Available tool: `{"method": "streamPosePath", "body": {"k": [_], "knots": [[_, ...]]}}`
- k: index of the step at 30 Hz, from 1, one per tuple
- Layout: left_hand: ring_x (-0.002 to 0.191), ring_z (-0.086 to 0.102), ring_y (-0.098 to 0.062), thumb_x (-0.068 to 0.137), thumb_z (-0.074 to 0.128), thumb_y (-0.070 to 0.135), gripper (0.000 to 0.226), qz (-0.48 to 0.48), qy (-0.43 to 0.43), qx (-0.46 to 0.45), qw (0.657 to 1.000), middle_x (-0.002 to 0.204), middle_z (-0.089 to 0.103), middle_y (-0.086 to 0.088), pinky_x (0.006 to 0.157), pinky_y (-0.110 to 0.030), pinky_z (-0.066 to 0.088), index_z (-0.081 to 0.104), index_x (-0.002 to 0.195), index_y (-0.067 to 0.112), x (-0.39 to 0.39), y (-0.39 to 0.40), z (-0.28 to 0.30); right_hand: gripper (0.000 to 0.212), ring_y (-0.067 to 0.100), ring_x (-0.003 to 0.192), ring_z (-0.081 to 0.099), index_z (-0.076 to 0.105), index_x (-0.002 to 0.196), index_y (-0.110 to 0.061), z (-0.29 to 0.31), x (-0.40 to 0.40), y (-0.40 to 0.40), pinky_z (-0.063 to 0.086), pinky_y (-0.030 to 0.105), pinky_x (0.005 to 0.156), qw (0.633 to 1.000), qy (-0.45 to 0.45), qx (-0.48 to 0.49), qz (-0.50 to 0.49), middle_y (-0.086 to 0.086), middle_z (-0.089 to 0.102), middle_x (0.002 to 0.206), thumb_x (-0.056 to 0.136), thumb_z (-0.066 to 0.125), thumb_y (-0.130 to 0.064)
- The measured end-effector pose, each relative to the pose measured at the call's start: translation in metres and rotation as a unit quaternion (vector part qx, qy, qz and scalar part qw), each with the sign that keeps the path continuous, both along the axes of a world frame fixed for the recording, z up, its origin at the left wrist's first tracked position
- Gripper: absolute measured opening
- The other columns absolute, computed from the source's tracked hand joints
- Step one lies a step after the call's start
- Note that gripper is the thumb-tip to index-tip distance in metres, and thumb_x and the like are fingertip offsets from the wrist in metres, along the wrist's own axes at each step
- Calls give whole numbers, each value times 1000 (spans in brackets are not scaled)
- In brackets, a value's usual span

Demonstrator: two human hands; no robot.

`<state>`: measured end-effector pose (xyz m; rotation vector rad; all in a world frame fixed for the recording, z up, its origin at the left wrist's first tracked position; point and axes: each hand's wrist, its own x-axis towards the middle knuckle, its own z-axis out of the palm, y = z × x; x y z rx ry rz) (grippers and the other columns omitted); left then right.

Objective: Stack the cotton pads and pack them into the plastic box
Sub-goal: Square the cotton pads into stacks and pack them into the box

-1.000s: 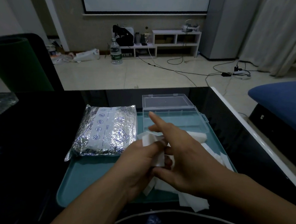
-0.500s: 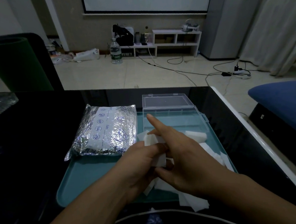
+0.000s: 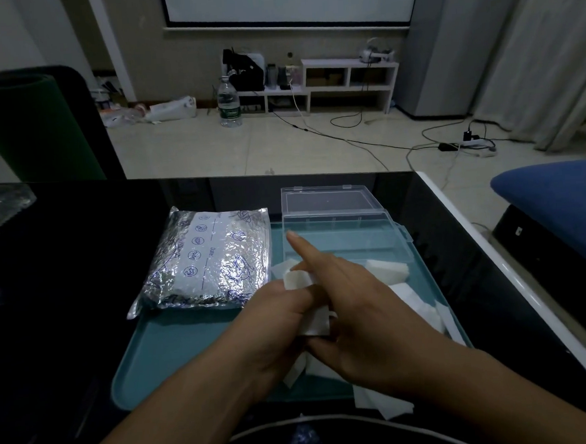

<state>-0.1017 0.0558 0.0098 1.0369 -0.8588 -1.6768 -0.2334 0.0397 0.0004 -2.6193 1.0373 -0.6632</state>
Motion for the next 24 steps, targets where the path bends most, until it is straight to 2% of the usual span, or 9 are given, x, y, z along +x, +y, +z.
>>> {"method": "streamPosePath", "body": {"k": [3,6,11,15,17,21,24], "knots": [[70,66,-22,88,57,-1,18,-1,3,9,1000,81,70,-13,59,-28,51,70,84,10,2,0,0,106,10,111,47,0,154,-30,1,1,1,36,16,94,1000,-9,2,-3,-5,51,126,78,75,-32],[78,67,-25,88,59,3,13,0,9,16,1000,89,71,-17,62,-30,53,70,94,5,4,-1,0,106,11,109,48,-1,154,-31,1,1,0,39,21,94,1000,-20,-7,-15,-5,51,123,78,74,-34],[73,69,-19,91,55,1,20,15,-28,3,1000,84,74,-11,60,-27,52,71,94,12,0,-1,0,107,11,109,45,-4,153,-30,-2,1,1,38,24,99,1000,-2,-14,-27,-3,51,122,77,72,-34],[80,69,-22,91,55,1,22,19,-57,-24,998,92,74,-14,62,-28,53,70,102,12,-1,-2,-2,108,8,122,41,-6,152,-33,2,0,2,31,16,104,999,-24,37,-11,-5,45,136,79,73,-34],[83,68,-23,91,54,0,23,15,-55,-30,998,96,73,-16,64,-29,53,70,103,11,0,-3,-2,107,6,121,42,-8,149,-38,3,0,2,34,14,102,998,-41,54,-10,-6,45,138,80,73,-30],[81,70,-25,92,53,0,20,2,-55,-23,998,91,73,-16,63,-30,53,69,100,8,1,-2,-4,110,8,115,47,-11,149,-44,2,-1,2,44,25,98,997,-42,66,-8,-8,43,137,80,73,-27],[75,71,-21,92,53,1,16,-4,-42,-16,999,82,73,-13,59,-28,52,67,93,8,0,-1,-3,111,6,111,48,-9,149,-47,2,-1,2,45,24,94,997,-47,67,3,-10,44,132,78,73,-22]]}}
